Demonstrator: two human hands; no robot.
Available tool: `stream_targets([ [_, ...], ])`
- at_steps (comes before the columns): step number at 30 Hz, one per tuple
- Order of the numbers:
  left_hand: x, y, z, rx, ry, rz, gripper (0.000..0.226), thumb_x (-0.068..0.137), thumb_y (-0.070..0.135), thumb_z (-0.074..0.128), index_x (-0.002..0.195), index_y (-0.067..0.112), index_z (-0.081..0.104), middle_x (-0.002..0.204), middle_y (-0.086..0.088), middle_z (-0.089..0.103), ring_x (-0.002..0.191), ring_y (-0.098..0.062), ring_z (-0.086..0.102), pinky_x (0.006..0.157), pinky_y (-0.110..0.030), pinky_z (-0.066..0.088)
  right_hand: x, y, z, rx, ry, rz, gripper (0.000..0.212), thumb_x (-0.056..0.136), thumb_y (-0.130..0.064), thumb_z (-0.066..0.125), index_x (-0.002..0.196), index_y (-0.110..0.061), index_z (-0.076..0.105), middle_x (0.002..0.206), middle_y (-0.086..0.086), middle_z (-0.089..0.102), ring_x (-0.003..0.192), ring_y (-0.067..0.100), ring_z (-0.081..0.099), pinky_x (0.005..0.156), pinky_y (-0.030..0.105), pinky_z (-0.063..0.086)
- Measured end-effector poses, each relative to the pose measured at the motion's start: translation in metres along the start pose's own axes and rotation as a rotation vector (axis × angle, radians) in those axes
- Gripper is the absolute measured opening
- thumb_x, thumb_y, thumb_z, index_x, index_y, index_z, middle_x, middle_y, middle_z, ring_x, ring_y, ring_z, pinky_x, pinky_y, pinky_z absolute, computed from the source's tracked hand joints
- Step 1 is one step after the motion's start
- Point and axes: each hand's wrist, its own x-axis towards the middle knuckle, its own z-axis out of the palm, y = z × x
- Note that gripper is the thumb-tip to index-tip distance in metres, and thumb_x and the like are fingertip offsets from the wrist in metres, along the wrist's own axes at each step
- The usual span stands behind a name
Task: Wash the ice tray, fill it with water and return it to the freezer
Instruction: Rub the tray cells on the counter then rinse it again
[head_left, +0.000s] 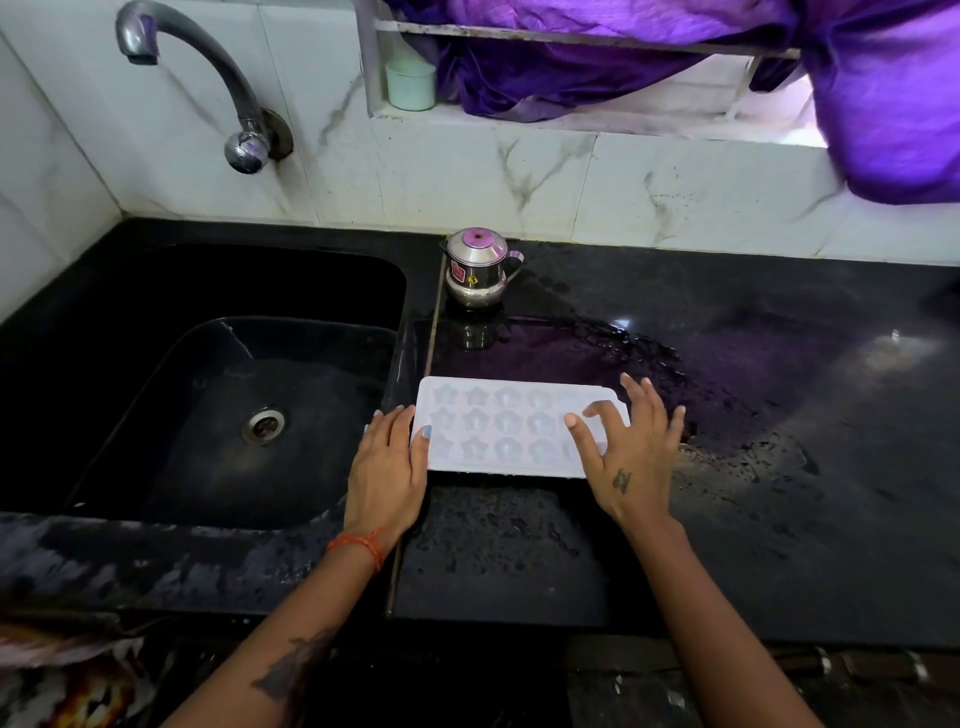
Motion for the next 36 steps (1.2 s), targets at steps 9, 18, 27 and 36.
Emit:
stream_targets([
  [9,0.000,-0.001,0.001,-0.006,0.017,0.018,0.069,0.090,0.053,0.013,0.135,0.011,0.045,0.142,-0.008,0.046,0.138,-0.026,0.032,0.117,-0.035,0.019,0.004,-0.005,0.014,0.008,-0.064,-0.088,0.063,0.089,-0.067,0.026,0.080,-0.023,0.070,0.141,0.013,0.045,0.141,0.029,0.025,0.116,0.054,0.003],
  [18,0.002,-0.004,0.003,0.008,0.020,0.020,0.071,0.090,0.054,0.011,0.135,0.012,0.046,0.141,-0.006,0.047,0.137,-0.023,0.034,0.116,-0.033,0.019,0.001,-0.001,0.017,0.055,-0.012,-0.111,0.054,0.090,-0.060,0.037,0.074,-0.019,0.069,0.136,0.013,0.051,0.138,0.030,0.031,0.116,0.051,0.011],
  [27,0.003,-0.006,0.004,0.004,0.019,0.031,0.069,0.091,0.053,0.012,0.134,0.011,0.046,0.140,-0.007,0.048,0.136,-0.023,0.036,0.117,-0.034,0.020,0.000,-0.003,0.017,0.052,-0.036,-0.068,0.063,0.090,-0.066,0.029,0.078,-0.018,0.068,0.139,0.020,0.045,0.140,0.033,0.026,0.116,0.052,0.008],
  [36,0.002,-0.004,0.002,0.010,0.019,0.032,0.071,0.090,0.053,0.011,0.135,0.010,0.045,0.141,-0.008,0.047,0.137,-0.024,0.034,0.116,-0.032,0.018,0.001,-0.001,0.016,0.069,-0.074,-0.074,0.058,0.089,-0.064,0.034,0.087,-0.021,0.074,0.143,0.014,0.042,0.142,0.028,0.022,0.116,0.049,0.004],
])
